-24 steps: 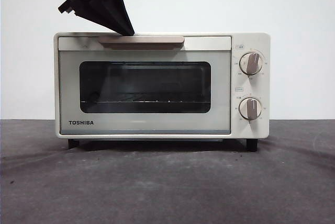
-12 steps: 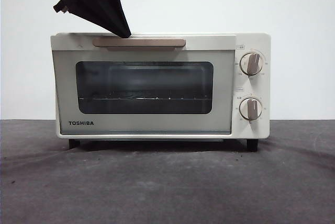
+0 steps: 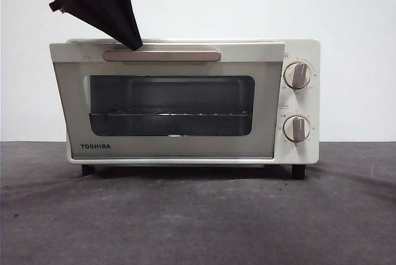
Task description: The left arm flap open the oven, the right arm pick bread and place it into oven, the left arm flap close the oven
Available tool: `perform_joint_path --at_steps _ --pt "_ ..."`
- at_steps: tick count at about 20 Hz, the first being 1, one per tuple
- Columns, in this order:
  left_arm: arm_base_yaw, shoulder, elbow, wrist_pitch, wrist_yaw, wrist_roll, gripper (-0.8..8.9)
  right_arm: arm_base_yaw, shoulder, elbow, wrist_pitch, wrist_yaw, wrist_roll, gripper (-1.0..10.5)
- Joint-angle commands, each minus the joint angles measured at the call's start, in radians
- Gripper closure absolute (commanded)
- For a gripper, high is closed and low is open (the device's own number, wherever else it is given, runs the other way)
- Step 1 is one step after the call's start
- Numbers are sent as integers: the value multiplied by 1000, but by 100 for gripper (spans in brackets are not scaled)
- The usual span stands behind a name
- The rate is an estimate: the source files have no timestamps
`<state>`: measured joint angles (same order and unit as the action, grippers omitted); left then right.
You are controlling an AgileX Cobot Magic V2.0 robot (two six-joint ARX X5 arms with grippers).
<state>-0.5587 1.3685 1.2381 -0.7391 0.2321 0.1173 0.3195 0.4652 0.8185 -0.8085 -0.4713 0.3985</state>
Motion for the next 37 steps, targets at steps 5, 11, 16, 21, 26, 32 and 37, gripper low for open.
perform_joint_path --at_steps 5,11,16,21,26,32,37 --pt "-40 3 -35 27 -5 -19 798 3 1 16 15 -3 10 836" --pt "-59 3 -150 95 -35 -45 798 3 1 16 14 -3 9 836" --pt "-63 -54 -151 158 -10 -60 798 3 1 16 14 0 9 836" --pt "-29 -91 -151 443 -56 -135 798 3 1 16 14 0 8 836" --pt "-2 -37 -151 458 -56 -133 798 3 1 16 14 0 9 836" --pt "13 -5 -151 507 -53 -137 798 3 1 16 7 0 9 836" --pt "16 16 -151 496 -56 -137 798 3 1 16 4 0 9 836"
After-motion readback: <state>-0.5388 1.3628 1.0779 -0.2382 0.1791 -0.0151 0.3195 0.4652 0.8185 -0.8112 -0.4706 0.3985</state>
